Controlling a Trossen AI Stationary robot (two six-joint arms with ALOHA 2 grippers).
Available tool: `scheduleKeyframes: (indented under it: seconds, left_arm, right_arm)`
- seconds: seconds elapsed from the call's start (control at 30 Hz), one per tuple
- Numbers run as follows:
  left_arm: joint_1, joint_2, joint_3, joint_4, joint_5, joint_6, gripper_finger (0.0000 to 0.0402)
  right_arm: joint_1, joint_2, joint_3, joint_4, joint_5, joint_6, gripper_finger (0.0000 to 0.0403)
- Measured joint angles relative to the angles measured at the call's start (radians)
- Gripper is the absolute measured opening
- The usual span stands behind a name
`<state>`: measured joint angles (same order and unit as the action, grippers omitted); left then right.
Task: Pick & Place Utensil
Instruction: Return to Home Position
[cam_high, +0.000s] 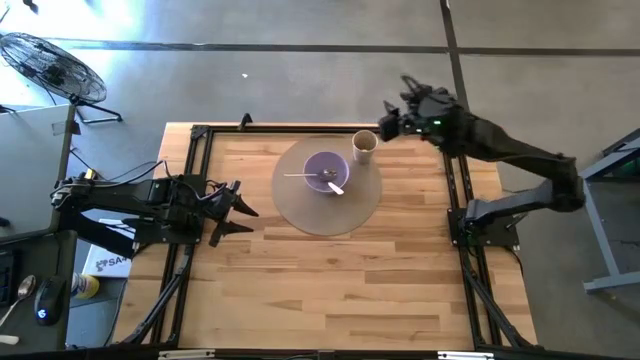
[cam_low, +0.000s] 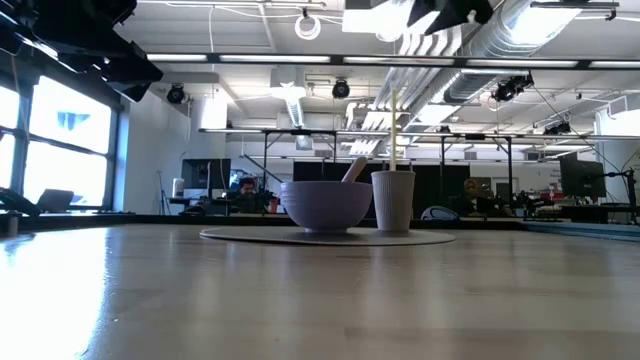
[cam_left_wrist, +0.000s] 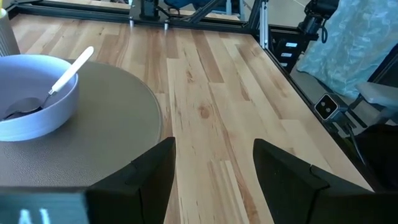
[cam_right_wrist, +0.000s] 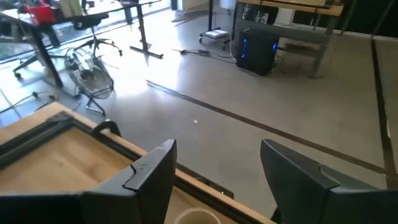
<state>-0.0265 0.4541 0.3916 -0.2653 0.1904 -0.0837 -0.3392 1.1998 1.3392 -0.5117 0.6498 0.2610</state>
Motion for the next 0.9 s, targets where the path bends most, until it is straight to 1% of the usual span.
scheduleKeyframes:
  seconds: [0.13, 0.2, 0.27, 0.37, 0.53, 0.63, 0.77, 0.9]
  left_arm:
    - [0.000, 0.000, 0.000, 0.004, 0.002, 0.000, 0.0212]
    - [0.000, 0.000, 0.000, 0.002, 0.002, 0.000, 0.0212]
    - [0.000, 0.000, 0.000, 0.000, 0.002, 0.000, 0.0212]
    - [0.000, 0.000, 0.000, 0.001, 0.002, 0.000, 0.0212]
    - [0.000, 0.000, 0.000, 0.000, 0.001, 0.000, 0.0212]
    - [0.000, 0.000, 0.000, 0.000, 0.001, 0.000, 0.0212]
    - [0.000, 0.000, 0.000, 0.000, 0.001, 0.000, 0.0212]
    - [0.000, 0.000, 0.000, 0.000, 0.001, 0.000, 0.0212]
  right_arm:
    - [0.039, -0.071, -0.006, -0.085, -0.008, -0.002, 0.0221]
    - [0.080, -0.102, -0.043, -0.086, -0.007, -0.013, 0.0213]
    - [0.119, -0.132, -0.103, -0.061, -0.010, -0.030, 0.0204]
    - [0.180, -0.182, -0.220, 0.031, -0.038, -0.056, 0.0191]
    - [0.288, -0.280, -0.424, 0.255, -0.201, -0.117, 0.0172]
    - [0.334, -0.359, -0.505, 0.344, -0.311, -0.138, 0.0165]
    - [0.376, -0.470, -0.563, 0.373, -0.408, -0.101, 0.0161]
    - [0.399, -0.568, -0.611, 0.378, -0.438, -0.043, 0.0164]
